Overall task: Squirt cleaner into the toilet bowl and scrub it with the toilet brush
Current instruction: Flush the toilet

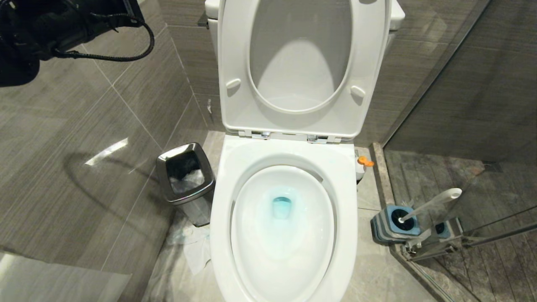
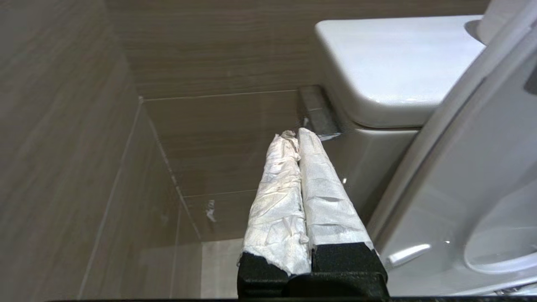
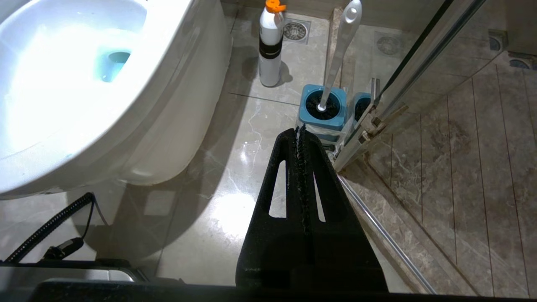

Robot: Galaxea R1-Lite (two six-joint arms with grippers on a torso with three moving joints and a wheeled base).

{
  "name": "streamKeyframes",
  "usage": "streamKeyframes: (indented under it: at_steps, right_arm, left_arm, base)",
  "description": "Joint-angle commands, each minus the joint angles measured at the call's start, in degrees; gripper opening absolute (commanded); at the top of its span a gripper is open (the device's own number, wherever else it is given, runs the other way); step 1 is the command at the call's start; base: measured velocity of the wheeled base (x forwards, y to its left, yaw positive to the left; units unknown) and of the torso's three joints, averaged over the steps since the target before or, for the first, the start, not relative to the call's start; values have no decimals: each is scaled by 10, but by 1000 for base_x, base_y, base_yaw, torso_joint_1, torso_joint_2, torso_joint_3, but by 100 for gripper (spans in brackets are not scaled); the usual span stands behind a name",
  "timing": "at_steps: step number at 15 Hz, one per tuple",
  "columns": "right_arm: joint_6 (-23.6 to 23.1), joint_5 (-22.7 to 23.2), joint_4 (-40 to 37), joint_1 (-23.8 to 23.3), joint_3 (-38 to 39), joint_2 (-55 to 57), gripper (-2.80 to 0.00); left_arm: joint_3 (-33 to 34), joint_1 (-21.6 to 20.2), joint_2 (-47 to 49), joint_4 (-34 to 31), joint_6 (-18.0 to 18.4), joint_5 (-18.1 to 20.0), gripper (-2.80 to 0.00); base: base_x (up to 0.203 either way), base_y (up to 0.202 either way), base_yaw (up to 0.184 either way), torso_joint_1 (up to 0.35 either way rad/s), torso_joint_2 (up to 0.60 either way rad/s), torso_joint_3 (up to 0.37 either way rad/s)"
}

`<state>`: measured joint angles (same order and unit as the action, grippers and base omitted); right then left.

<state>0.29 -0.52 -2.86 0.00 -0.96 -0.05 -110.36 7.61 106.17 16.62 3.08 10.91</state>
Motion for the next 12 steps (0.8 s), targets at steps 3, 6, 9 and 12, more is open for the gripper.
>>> streamKeyframes:
  at_steps: [3,6,9,12]
  right_arm:
    - [0,0,0,0,0,0,-280]
    - [0,0,0,0,0,0,-280]
    - [0,0,0,0,0,0,-280]
    - [1,0,0,0,0,0,-280]
  left_arm:
    - [17,-4,-12,5,1,3,-280]
    - [16,-4,-14,7,3,3,-280]
    - [17,-4,-22,6,3,2,-280]
    - [20,-4,-27,7,4,2,-280]
  base:
    - [0,0,0,0,0,0]
    - [0,0,0,0,0,0]
    - [0,0,0,3,3,-119]
    - [0,0,0,1,1,-129]
